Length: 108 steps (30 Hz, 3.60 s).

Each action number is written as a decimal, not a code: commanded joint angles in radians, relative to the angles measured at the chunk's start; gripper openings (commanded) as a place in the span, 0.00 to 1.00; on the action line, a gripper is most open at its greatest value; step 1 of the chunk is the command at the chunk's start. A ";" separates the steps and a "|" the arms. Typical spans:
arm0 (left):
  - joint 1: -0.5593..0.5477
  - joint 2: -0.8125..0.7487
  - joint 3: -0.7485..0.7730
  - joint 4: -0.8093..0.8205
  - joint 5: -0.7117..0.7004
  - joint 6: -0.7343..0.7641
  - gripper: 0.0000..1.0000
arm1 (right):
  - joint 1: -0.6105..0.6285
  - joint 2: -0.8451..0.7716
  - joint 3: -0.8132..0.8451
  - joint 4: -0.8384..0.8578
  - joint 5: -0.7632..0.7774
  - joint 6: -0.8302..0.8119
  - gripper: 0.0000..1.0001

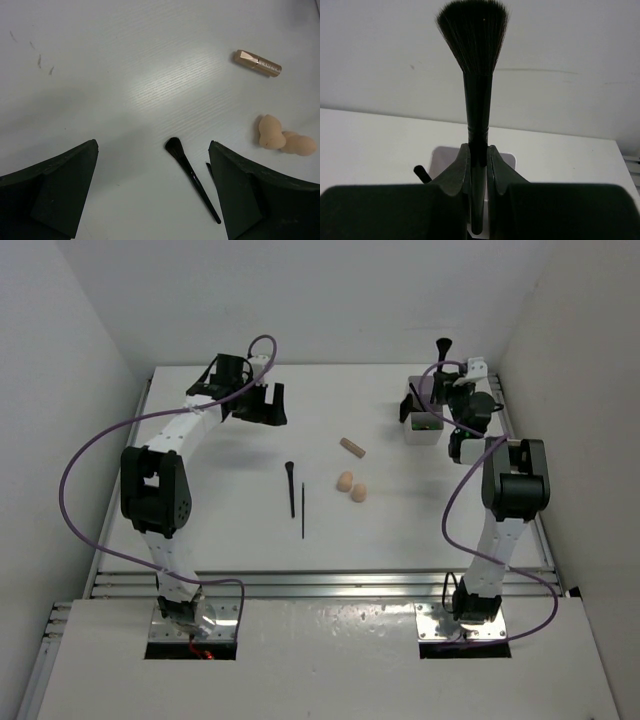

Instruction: Organize the makeup

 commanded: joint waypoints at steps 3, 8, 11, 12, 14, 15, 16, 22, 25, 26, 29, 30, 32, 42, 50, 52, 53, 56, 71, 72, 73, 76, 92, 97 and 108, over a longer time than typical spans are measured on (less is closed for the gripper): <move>0.011 -0.028 0.014 -0.004 -0.013 -0.006 0.99 | -0.011 0.022 0.023 0.292 -0.009 0.058 0.00; 0.011 -0.008 0.034 -0.014 -0.013 -0.006 0.99 | -0.014 0.036 -0.032 0.292 -0.045 0.031 0.00; 0.011 0.010 0.054 -0.023 -0.013 -0.006 0.99 | -0.022 0.082 -0.012 0.293 -0.049 0.043 0.00; 0.011 0.010 0.054 -0.023 -0.013 -0.006 0.99 | -0.024 0.108 -0.011 0.293 -0.052 0.057 0.00; 0.011 0.010 0.063 -0.023 -0.013 -0.006 0.99 | -0.024 0.127 -0.021 0.295 -0.058 0.066 0.00; 0.002 0.010 0.063 -0.023 -0.013 -0.006 0.99 | -0.024 0.134 -0.027 0.293 -0.062 0.071 0.00; 0.002 0.010 0.063 -0.023 -0.013 -0.006 0.99 | -0.024 0.136 -0.035 0.293 -0.065 0.074 0.00; 0.002 0.010 0.063 -0.023 -0.013 -0.006 0.99 | -0.024 0.110 -0.093 0.295 -0.065 0.071 0.27; 0.002 0.010 0.063 -0.023 -0.013 -0.006 0.99 | -0.024 0.070 -0.121 0.295 -0.059 0.055 0.36; 0.002 0.010 0.063 -0.023 -0.013 -0.006 0.99 | -0.022 0.062 -0.141 0.295 -0.056 0.052 0.40; 0.002 0.010 0.063 -0.023 -0.013 -0.006 0.99 | -0.024 -0.011 -0.173 0.292 -0.041 0.020 0.43; 0.002 0.010 0.063 -0.023 -0.013 -0.006 0.99 | -0.021 -0.025 -0.188 0.295 -0.039 0.017 0.44; 0.002 0.010 0.063 -0.032 -0.004 -0.006 0.99 | -0.021 -0.094 -0.219 0.296 -0.027 0.000 0.47; 0.011 -0.008 0.025 -0.032 0.015 -0.006 0.98 | 0.125 -0.443 -0.350 -0.302 -0.192 -0.125 0.56; 0.054 -0.039 -0.037 -0.032 0.004 -0.015 0.96 | 0.390 -0.334 0.003 -1.189 -0.240 -0.316 0.66; 0.063 -0.039 -0.049 -0.032 -0.047 -0.028 0.96 | 0.427 -0.278 0.185 -1.326 -0.240 -0.305 0.66; 0.063 -0.039 -0.060 -0.032 -0.062 -0.037 0.96 | 0.449 -0.184 0.237 -1.432 -0.230 -0.275 0.66; 0.073 -0.048 -0.086 -0.043 -0.085 -0.046 0.95 | 0.499 -0.049 0.546 -1.659 -0.136 -0.137 0.59; 0.092 -0.076 -0.175 -0.043 -0.103 -0.067 0.94 | 0.501 0.246 0.841 -1.828 0.188 -0.403 0.72; 0.092 -0.076 -0.175 -0.043 -0.103 -0.067 0.94 | 0.498 0.259 0.845 -1.825 0.186 -0.405 0.72; 0.092 -0.076 -0.175 -0.043 -0.093 -0.067 0.94 | 0.490 0.288 0.848 -1.810 0.182 -0.408 0.72; 0.092 -0.076 -0.175 -0.043 -0.084 -0.067 0.94 | 0.481 0.326 0.865 -1.795 0.165 -0.419 0.71; 0.092 -0.076 -0.166 -0.052 -0.084 -0.067 0.94 | 0.483 0.253 0.746 -1.707 0.070 -0.466 0.00; 0.102 -0.076 -0.166 -0.052 -0.084 -0.067 0.94 | 0.406 -0.048 0.376 -1.292 -0.138 -0.404 0.00; 0.102 -0.048 -0.166 -0.052 -0.065 -0.067 0.94 | -0.011 -0.226 -0.242 0.078 -0.329 0.395 0.00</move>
